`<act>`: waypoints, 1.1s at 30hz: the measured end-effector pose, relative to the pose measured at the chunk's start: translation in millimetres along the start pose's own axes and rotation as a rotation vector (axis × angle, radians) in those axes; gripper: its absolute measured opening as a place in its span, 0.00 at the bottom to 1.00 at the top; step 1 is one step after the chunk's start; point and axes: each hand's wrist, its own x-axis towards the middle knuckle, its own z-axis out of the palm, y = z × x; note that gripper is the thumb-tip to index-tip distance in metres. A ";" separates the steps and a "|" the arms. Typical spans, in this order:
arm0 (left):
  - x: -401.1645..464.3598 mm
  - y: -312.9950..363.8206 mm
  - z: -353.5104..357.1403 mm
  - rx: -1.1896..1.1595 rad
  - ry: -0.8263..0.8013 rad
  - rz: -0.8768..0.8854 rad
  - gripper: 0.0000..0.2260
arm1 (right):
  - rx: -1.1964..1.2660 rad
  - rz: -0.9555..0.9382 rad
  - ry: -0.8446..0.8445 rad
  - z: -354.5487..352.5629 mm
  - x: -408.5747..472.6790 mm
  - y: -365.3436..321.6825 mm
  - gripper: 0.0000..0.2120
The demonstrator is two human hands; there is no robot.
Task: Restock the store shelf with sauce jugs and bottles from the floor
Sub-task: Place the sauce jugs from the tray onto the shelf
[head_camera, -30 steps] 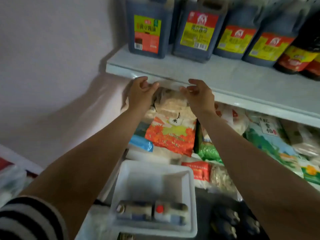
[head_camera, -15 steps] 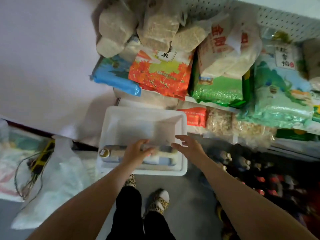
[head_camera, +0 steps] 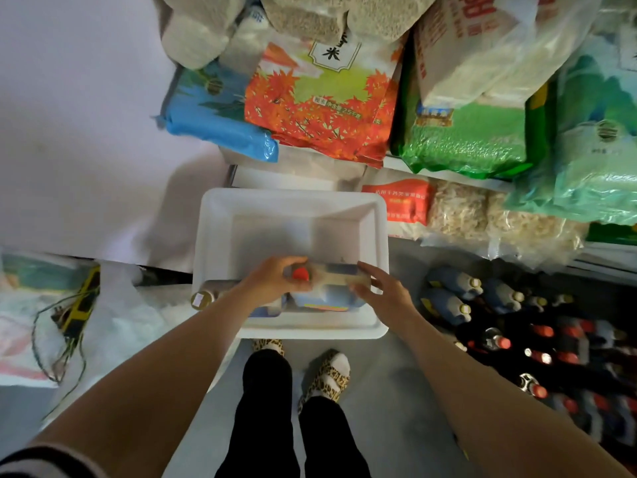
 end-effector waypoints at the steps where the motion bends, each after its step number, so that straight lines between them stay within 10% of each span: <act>1: 5.6 -0.5 -2.5 -0.080 -0.003 -0.005 0.30 | 0.030 0.001 0.011 0.5 5.1 -2.3 0.25; 8: 51.9 11.7 -10.0 -0.385 -0.008 -0.072 0.20 | 0.164 -0.041 -0.148 -2.4 49.7 -3.8 0.52; 14: 77.7 3.0 -10.6 -0.276 -0.078 -0.010 0.41 | 0.187 -0.099 -0.098 -7.3 83.3 -10.5 0.41; 33: 58.6 36.7 -81.3 -0.226 -0.027 0.048 0.42 | 0.151 -0.146 -0.048 -31.2 63.1 -91.9 0.37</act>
